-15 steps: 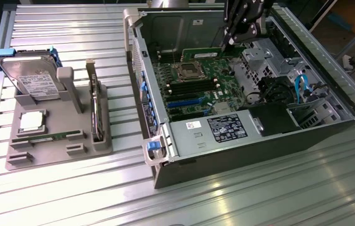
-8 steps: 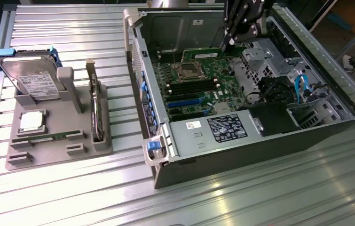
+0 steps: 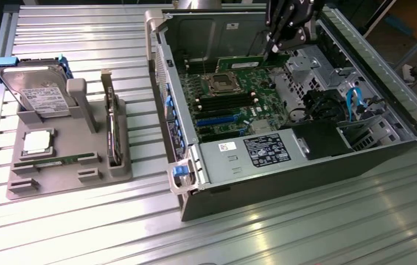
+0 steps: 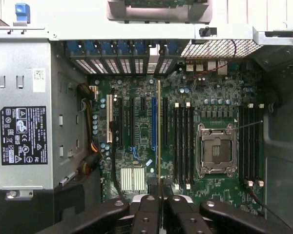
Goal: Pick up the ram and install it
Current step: 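Pick up the ram and move it above insertion slot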
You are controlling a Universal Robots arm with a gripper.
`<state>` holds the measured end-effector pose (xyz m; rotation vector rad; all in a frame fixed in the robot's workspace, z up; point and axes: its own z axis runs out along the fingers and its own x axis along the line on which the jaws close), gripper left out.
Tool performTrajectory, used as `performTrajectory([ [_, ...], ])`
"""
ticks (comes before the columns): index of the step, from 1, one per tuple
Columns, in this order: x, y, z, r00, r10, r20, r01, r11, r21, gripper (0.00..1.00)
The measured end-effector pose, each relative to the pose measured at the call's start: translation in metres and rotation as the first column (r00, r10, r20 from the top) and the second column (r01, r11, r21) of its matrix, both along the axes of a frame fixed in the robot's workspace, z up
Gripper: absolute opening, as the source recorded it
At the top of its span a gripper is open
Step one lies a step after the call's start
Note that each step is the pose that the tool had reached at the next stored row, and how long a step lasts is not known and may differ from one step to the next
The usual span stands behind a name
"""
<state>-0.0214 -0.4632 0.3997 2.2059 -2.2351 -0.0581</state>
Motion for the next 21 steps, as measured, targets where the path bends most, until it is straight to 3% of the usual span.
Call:
performTrajectory([
  [7, 0.004, 0.0001, 0.0000, 1.0000, 0.000, 0.0000, 0.000, 1.0000, -0.0001, 0.12],
  [11, 0.004, 0.0046, -0.0006, 1.0000, 0.000, 0.0002, 0.000, 1.0000, 0.0009, 0.12],
  [14, 0.004, 0.0101, -0.0013, 1.0000, 0.000, 0.0002, 0.000, 1.0000, 0.0008, 0.12],
  [17, 0.004, 0.0186, -0.0022, 1.0000, 0.000, 0.0002, 0.000, 1.0000, 0.0008, 0.12],
  [19, 0.004, 0.0250, -0.0029, 1.0000, 0.000, 0.0003, 0.000, 1.0000, 0.0009, 0.12],
  [21, 0.004, 0.0344, -0.0037, 1.0000, 0.000, 0.0003, 0.000, 1.0000, 0.0009, 0.12],
])
